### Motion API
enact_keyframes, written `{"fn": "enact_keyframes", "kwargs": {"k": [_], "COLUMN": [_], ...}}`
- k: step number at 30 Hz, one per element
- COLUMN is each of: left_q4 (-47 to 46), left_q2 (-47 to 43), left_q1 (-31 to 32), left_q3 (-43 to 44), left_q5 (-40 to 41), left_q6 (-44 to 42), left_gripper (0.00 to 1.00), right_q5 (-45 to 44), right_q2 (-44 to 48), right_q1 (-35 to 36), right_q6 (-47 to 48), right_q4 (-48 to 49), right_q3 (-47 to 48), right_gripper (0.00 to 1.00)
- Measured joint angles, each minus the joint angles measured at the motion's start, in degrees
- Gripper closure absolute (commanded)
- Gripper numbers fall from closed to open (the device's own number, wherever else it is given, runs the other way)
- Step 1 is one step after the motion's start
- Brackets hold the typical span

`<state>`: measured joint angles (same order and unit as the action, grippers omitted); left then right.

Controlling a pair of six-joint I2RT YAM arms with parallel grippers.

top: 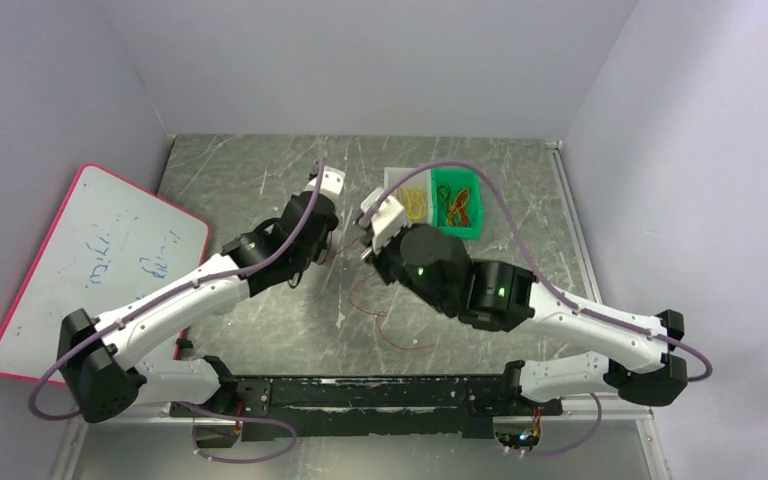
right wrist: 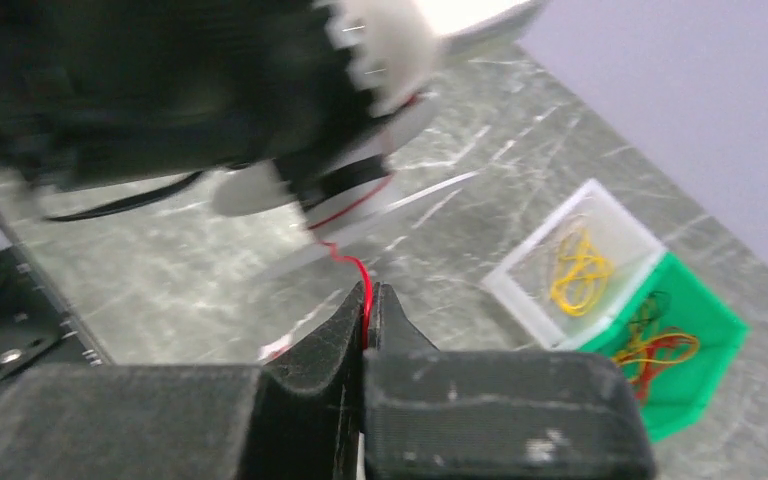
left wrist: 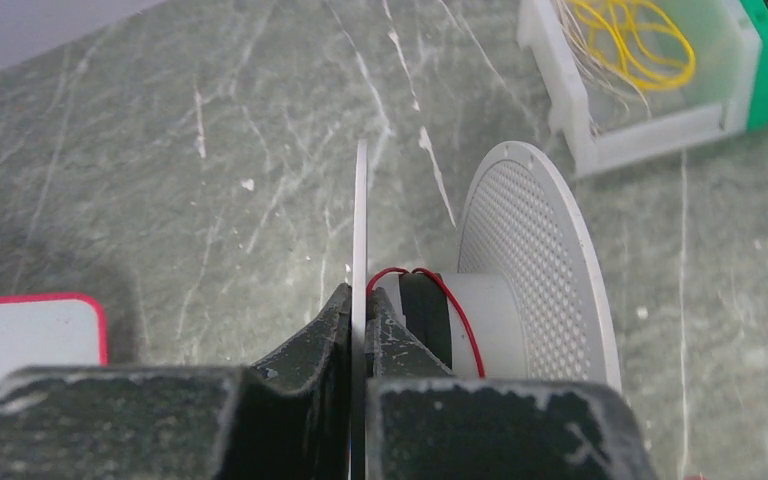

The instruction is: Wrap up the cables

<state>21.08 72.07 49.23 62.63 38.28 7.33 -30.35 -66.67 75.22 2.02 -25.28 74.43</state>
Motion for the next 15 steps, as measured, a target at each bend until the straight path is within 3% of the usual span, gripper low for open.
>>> {"fn": "enact_keyframes", "kwargs": {"k": [6, 15], "left_q4": [4.0, 7.9], "left_q2": [-5.5, -11.1], "left_q1": [0.5, 1.6], "left_q3": [-2.5, -3.5], "left_q5": [-10.5, -26.0], "left_q6": [-1.0, -4.9], "left_gripper": [0.93, 0.93], "right_q5": [7.3, 20.7], "right_q2": [-0.9, -11.2], "right_q1": [-14.7, -27.0], "right_q6": [5.9, 7.2], "right_q4": [1.0, 3.9], "right_q3": [0.7, 4.3], "right_gripper": [1.0, 1.0]}}
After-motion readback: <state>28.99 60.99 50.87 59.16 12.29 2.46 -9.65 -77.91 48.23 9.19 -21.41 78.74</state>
